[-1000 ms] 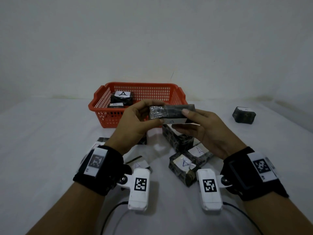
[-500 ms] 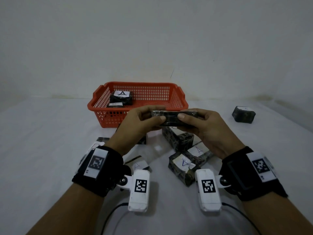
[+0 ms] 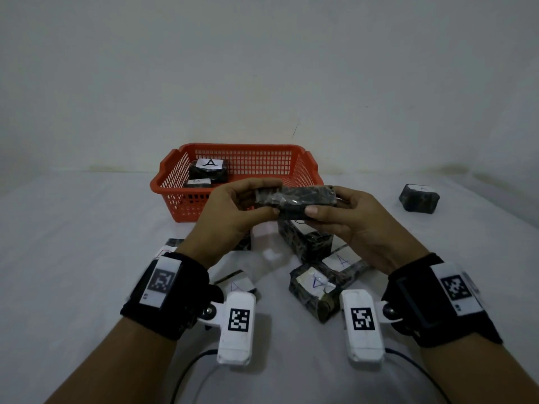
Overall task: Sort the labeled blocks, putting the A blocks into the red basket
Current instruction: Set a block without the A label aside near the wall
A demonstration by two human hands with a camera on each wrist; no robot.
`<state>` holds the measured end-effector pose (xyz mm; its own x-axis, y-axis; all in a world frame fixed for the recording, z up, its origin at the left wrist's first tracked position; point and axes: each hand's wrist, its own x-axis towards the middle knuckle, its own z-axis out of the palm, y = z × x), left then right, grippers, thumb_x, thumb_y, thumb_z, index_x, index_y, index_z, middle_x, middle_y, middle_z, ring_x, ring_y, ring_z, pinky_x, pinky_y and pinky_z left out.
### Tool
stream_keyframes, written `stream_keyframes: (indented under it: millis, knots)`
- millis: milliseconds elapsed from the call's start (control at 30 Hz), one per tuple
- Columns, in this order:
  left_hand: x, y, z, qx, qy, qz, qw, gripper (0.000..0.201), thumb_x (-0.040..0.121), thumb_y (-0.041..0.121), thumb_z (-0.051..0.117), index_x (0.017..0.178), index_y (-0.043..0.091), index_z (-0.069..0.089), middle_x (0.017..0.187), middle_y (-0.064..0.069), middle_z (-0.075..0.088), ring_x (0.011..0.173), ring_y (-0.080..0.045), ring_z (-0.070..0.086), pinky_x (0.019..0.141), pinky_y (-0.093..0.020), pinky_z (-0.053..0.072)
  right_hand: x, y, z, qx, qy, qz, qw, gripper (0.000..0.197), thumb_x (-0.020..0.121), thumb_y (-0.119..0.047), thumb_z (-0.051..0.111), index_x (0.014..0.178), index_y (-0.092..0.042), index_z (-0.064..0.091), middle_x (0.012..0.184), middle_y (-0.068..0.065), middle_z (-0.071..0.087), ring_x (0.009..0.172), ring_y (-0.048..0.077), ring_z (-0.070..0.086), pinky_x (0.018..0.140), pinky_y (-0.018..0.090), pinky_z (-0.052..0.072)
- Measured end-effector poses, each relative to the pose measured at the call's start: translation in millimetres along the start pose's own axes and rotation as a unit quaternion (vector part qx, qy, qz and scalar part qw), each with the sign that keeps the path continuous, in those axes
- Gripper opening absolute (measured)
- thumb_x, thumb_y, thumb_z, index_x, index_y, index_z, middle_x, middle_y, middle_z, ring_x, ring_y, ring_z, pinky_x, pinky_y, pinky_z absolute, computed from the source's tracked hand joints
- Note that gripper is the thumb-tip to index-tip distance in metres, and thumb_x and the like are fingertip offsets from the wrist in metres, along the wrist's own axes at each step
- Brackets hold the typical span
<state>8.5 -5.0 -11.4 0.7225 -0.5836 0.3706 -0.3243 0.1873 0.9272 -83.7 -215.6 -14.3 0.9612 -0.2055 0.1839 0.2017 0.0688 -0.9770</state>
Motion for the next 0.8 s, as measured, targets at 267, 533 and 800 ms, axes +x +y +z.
stream_keyframes:
  millis: [267, 533, 800]
  knots:
    - [5.1, -5.1, -0.5, -0.057, -0.029, -0.073, 0.995, 0.032, 0.096, 0.008, 0.064, 0.128, 0.008, 0.065, 0.121, -0.013, 0.073, 0.112, -0.030, 0.071, 0.099, -0.044, 0.058, 0.6, 0.7, -1.0, 0.000, 0.043, -0.011, 0.999, 0.029, 0.093, -0.005, 0.069, 0.120, 0.007, 0.071, 0.113, 0.020, 0.078, 0.106, 0.032, 0.076, 0.090, 0.034, 0.064]
    - [5.6, -7.1, 0.8, 0.002, 0.002, -0.041, 0.999, 0.025, 0.095, 0.005, 0.065, 0.120, 0.006, 0.072, 0.108, -0.008, 0.078, 0.101, -0.019, 0.075, 0.085, -0.028, 0.061, 3.4, 5.5, 2.0, -0.034, 0.038, -0.025, 0.998, 0.046, 0.074, -0.021, 0.081, 0.113, 0.002, 0.075, 0.105, 0.018, 0.080, 0.100, 0.031, 0.079, 0.084, 0.032, 0.064]
    - [4.8, -3.9, 2.4, -0.062, 0.028, -0.050, 0.996, 0.024, 0.098, 0.003, 0.060, 0.119, 0.005, 0.071, 0.109, -0.009, 0.078, 0.101, -0.019, 0.076, 0.082, -0.025, 0.060, 2.6, 0.7, 2.3, 0.027, 0.037, -0.039, 0.998, 0.055, 0.075, -0.016, 0.078, 0.124, 0.006, 0.069, 0.114, 0.022, 0.077, 0.108, 0.034, 0.076, 0.093, 0.036, 0.063]
